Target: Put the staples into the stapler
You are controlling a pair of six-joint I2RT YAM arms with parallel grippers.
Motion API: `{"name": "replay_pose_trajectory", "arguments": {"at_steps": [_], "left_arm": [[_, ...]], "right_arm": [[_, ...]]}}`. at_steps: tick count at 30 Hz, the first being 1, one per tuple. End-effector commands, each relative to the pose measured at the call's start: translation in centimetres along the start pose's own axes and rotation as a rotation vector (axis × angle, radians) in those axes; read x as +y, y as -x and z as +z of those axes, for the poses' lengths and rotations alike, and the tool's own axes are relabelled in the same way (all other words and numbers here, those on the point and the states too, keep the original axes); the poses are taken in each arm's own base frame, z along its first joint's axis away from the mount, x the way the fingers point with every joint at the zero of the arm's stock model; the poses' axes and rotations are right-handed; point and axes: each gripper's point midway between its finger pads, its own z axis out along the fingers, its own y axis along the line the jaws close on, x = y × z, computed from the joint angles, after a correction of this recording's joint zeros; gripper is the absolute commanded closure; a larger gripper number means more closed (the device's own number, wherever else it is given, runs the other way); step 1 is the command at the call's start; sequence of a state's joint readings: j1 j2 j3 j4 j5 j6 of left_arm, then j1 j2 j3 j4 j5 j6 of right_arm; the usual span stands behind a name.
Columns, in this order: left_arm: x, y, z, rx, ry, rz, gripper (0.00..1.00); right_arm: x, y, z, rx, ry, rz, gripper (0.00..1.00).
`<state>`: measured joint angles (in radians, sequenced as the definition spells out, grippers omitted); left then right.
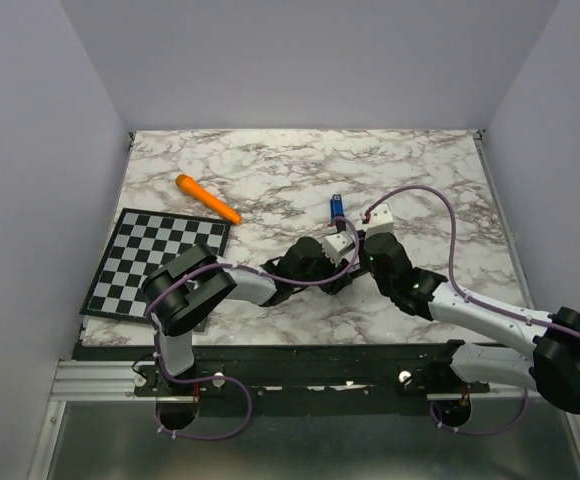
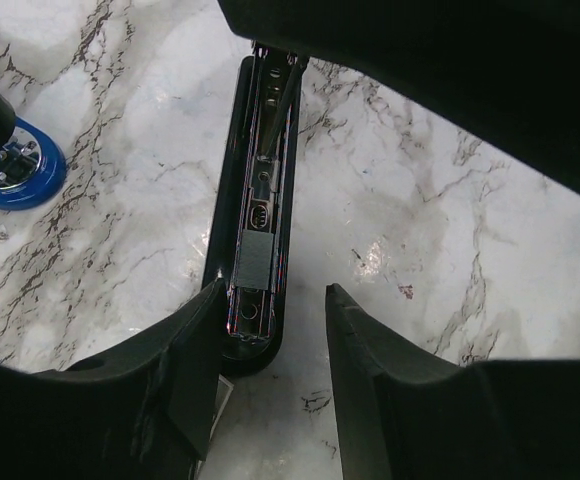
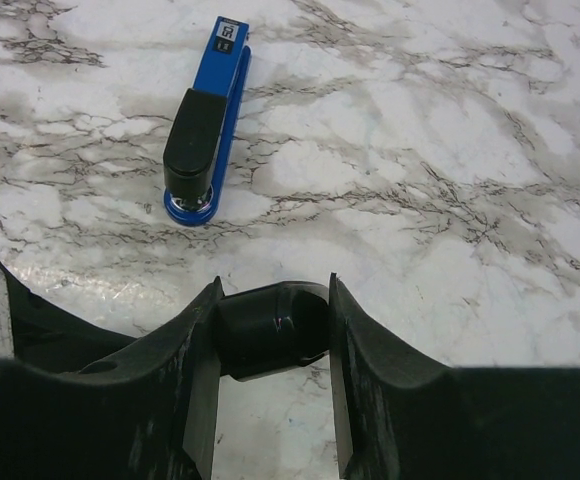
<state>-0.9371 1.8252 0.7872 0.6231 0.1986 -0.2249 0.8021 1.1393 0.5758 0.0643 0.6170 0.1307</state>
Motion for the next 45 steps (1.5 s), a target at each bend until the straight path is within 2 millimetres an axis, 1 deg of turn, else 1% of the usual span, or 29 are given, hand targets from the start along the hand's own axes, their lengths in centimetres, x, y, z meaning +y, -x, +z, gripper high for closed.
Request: {"name": "replay_pose_trajectory", "arguments": {"at_steps": [1, 4, 6, 10, 11, 12, 14, 17, 20, 21, 22, 23, 24, 25, 26, 28, 30, 31, 32, 33, 34, 35, 36, 37, 38, 39, 41, 42, 45], "left_arm": [[-2.7, 3.1, -0.4, -0.107, -0.118, 0.011, 0.48], [-2.3, 3.2, -0.6, -0.118, -0.113, -0.002, 0.47], [-2.0, 3.4, -1.2, -0.142, -0.107, -0.015, 0.42], [-1.2, 5.3, -2.6, -0.224, -0.094, -0.047, 0.36], [-1.0, 6.1, -3.1, -0.247, -0.088, -0.058, 0.32], [-0.9, 6.3, -3.4, -0.256, -0.087, -0.061, 0.31], [-1.0, 7.6, -4.2, -0.294, -0.090, -0.069, 0.22], [-0.9, 8.7, -5.3, -0.328, -0.089, -0.083, 0.17], [-0.2, 9.3, -6.2, -0.341, -0.066, -0.122, 0.16], [0.2, 8.9, -6.6, -0.337, -0.052, -0.160, 0.16], [1.4, 8.9, -7.1, -0.346, -0.023, -0.194, 0.16], [2.1, 9.7, -8.0, -0.377, 0.004, -0.222, 0.16], [3.0, 9.0, -8.7, -0.376, 0.035, -0.261, 0.16], [4.7, 8.7, -9.6, -0.384, 0.085, -0.340, 0.16], [5.2, 9.6, -11.0, -0.418, 0.110, -0.362, 0.16], [7.6, 7.9, -12.5, -0.405, 0.221, -0.455, 0.16], [10.1, 8.0, -15.1, -0.442, 0.327, -0.511, 0.16], [11.1, 6.1, -15.6, -0.378, 0.387, -0.555, 0.16], [12.6, 6.0, -16.9, -0.379, 0.451, -0.585, 0.16], [13.4, 6.5, -17.5, -0.368, 0.493, -0.596, 0.15], [14.7, 4.2, -18.5, -0.281, 0.610, -0.621, 0.14], [15.5, 4.0, -19.4, -0.248, 0.663, -0.579, 0.14], [16.3, 5.9, -20.6, -0.265, 0.710, -0.547, 0.13], [17.0, 4.9, -21.8, -0.212, 0.781, -0.541, 0.13], [17.3, 5.4, -22.6, -0.201, 0.809, -0.520, 0.13], [17.8, 7.2, -23.8, -0.213, 0.837, -0.459, 0.13], [18.4, 7.4, -25.7, -0.170, 0.918, -0.404, 0.12], [18.4, 8.7, -26.7, -0.186, 0.937, -0.366, 0.12], [18.9, 8.7, -28.9, -0.142, 1.023, -0.265, 0.12]], "right_arm": [[3.9, -5.6, -0.5, 0.181, 0.115, 0.064, 0.67], [4.2, -5.8, -0.5, 0.186, 0.090, 0.046, 0.67], [4.6, -6.0, -0.3, 0.198, 0.079, 0.047, 0.68], [4.1, -6.3, -0.1, 0.205, 0.031, 0.041, 0.69], [4.1, -6.3, -0.1, 0.205, 0.027, 0.039, 0.69], [4.1, -6.4, -0.1, 0.209, 0.024, 0.036, 0.69], [3.8, -6.5, 0.0, 0.214, 0.003, 0.027, 0.69], [3.2, -6.9, 0.1, 0.228, -0.045, 0.013, 0.69], [2.9, -6.8, 0.3, 0.240, -0.078, -0.002, 0.69], [3.0, -6.9, 0.3, 0.245, -0.079, -0.011, 0.69], [3.2, -6.6, 0.4, 0.242, -0.076, -0.011, 0.69], [3.3, -6.9, 0.6, 0.252, -0.078, -0.018, 0.69], [3.4, -6.9, 0.6, 0.258, -0.079, -0.026, 0.69], [3.3, -7.1, 0.6, 0.266, -0.086, -0.034, 0.69], [3.5, -7.1, 0.9, 0.273, -0.095, -0.043, 0.69], [3.0, -7.4, 1.0, 0.286, -0.144, -0.052, 0.69], [2.8, -7.8, 1.2, 0.321, -0.184, -0.072, 0.69], [2.6, -8.0, 1.1, 0.335, -0.201, -0.088, 0.69], [2.6, -8.1, 1.2, 0.345, -0.207, -0.092, 0.68], [3.1, -8.1, 1.4, 0.352, -0.210, -0.092, 0.68], [2.9, -8.3, 1.3, 0.365, -0.227, -0.108, 0.68], [3.1, -8.4, 1.3, 0.375, -0.231, -0.114, 0.68], [3.5, -7.9, 1.5, 0.368, -0.236, -0.094, 0.67], [3.5, -8.5, 1.5, 0.392, -0.248, -0.119, 0.66], [3.7, -8.6, 1.6, 0.398, -0.252, -0.123, 0.65], [4.0, -8.8, 1.5, 0.405, -0.251, -0.125, 0.64], [4.5, -9.3, 1.9, 0.424, -0.258, -0.148, 0.62], [4.6, -9.5, 1.9, 0.432, -0.265, -0.152, 0.62], [4.6, -10.2, 2.2, 0.460, -0.312, -0.178, 0.60]]}}
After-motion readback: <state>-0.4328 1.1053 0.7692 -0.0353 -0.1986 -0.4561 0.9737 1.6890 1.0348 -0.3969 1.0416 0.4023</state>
